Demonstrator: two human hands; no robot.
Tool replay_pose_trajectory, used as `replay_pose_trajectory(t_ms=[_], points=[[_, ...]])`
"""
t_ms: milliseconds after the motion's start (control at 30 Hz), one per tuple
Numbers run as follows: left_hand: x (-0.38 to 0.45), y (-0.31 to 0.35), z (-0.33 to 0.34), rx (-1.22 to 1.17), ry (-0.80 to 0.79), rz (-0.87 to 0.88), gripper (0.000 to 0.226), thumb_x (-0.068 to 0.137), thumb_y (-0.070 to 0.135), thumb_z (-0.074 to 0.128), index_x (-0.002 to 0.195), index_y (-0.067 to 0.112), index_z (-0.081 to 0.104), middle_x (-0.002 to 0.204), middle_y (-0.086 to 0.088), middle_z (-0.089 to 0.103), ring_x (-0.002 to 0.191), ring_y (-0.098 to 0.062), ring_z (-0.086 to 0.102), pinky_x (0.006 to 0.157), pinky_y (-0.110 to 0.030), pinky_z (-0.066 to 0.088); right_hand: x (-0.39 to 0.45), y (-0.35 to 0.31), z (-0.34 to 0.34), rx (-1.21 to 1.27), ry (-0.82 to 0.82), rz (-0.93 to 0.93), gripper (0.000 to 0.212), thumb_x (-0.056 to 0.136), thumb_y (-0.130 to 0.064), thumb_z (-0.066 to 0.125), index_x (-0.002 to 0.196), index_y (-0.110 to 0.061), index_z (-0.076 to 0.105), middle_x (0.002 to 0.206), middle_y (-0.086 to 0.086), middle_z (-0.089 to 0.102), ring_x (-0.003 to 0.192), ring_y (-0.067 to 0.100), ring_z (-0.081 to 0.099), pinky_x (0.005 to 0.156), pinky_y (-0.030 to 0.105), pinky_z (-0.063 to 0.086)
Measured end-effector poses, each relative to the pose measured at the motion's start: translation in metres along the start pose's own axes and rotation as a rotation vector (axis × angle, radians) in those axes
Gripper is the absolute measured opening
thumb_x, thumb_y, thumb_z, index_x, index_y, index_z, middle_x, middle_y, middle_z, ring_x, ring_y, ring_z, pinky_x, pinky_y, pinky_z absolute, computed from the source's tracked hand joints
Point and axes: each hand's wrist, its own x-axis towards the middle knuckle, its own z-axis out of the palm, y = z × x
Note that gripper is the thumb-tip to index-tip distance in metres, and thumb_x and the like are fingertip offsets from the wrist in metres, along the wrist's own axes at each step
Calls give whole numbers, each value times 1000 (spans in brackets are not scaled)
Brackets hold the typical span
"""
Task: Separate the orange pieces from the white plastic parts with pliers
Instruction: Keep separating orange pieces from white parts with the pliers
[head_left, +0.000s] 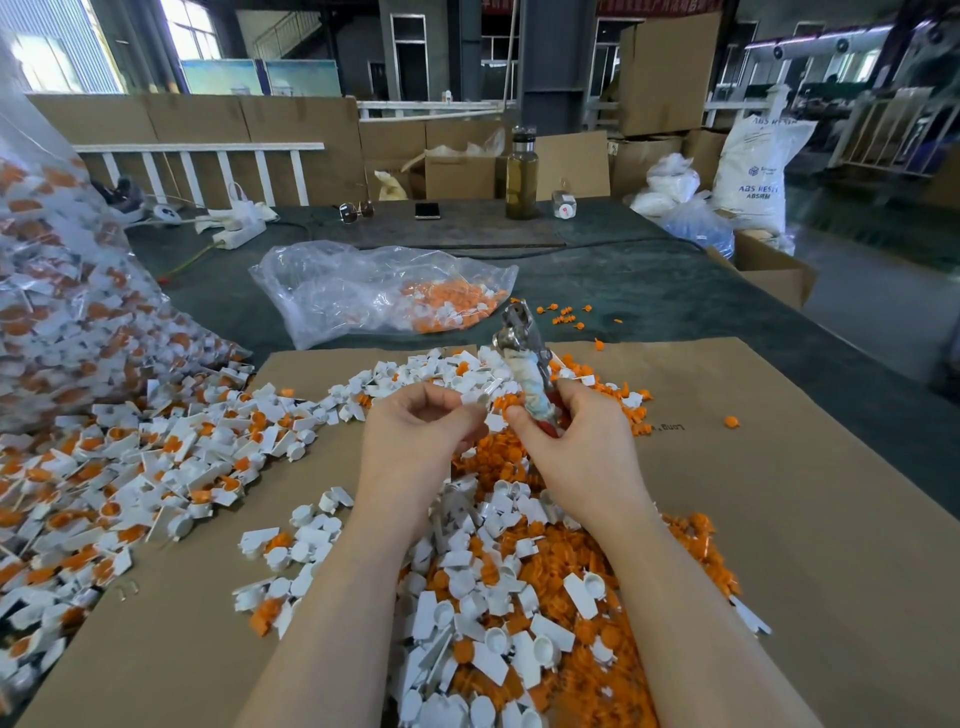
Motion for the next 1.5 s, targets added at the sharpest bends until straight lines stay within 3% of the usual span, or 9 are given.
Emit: replay_pose_trajectory(t_ms=[233,467,633,800,933,1067,1333,1500], points=[[-4,2,1,20,-35,11,14,76,17,84,70,15,72,70,-2,74,67,-12,70,75,-30,56,0,1,2,-48,27,-7,18,85,-37,70,83,-21,60,69,-14,59,65,5,57,56,22,45],[-7,8,4,136,-38,48,14,73,19,86,66,22,75,67,2,74,71,-18,72,69,-29,58,-1,0,2,-79,49,-17,28,83,-36,70,69,-35,46,61,-18,52,73,-10,53,50,13,30],[-6,9,5,239,-67,93,14,76,17,84,67,22,74,68,5,74,73,-17,72,71,-31,60,-1,1,2,-82,55,-6,28,82,-36,70,68,-33,46,60,-16,53,70,-4,55,49,16,31],[-6,9,6,333,-70,149,18,78,18,83,66,26,73,66,12,72,66,-6,69,57,-14,52,-1,1,3,-85,43,-20,22,83,-33,70,70,-27,52,60,-13,53,60,3,54,48,19,32],[-7,8,6,307,-52,153,13,79,21,82,72,24,72,70,8,73,69,-8,70,60,-19,56,2,2,0,9,-32,12,10,85,-29,70,84,-22,64,68,-13,59,62,4,57,53,19,40],[-7,9,5,150,-60,69,18,77,17,84,88,22,71,79,-3,75,78,-18,73,66,-19,59,2,1,-3,108,-46,37,16,85,-25,69,75,-30,58,62,-15,56,62,-5,55,49,13,38],[-9,10,7,82,-43,71,11,79,12,82,84,15,72,80,-10,75,82,-28,73,79,-42,62,1,-3,-3,124,-58,16,23,85,-21,70,71,-30,54,61,-15,53,60,-7,53,51,10,39],[-7,6,8,114,-12,88,10,82,18,81,82,18,71,78,-8,75,81,-26,74,78,-43,62,2,-2,-2,123,-88,48,9,85,-24,70,80,-26,62,66,-11,59,61,1,56,51,15,41]])
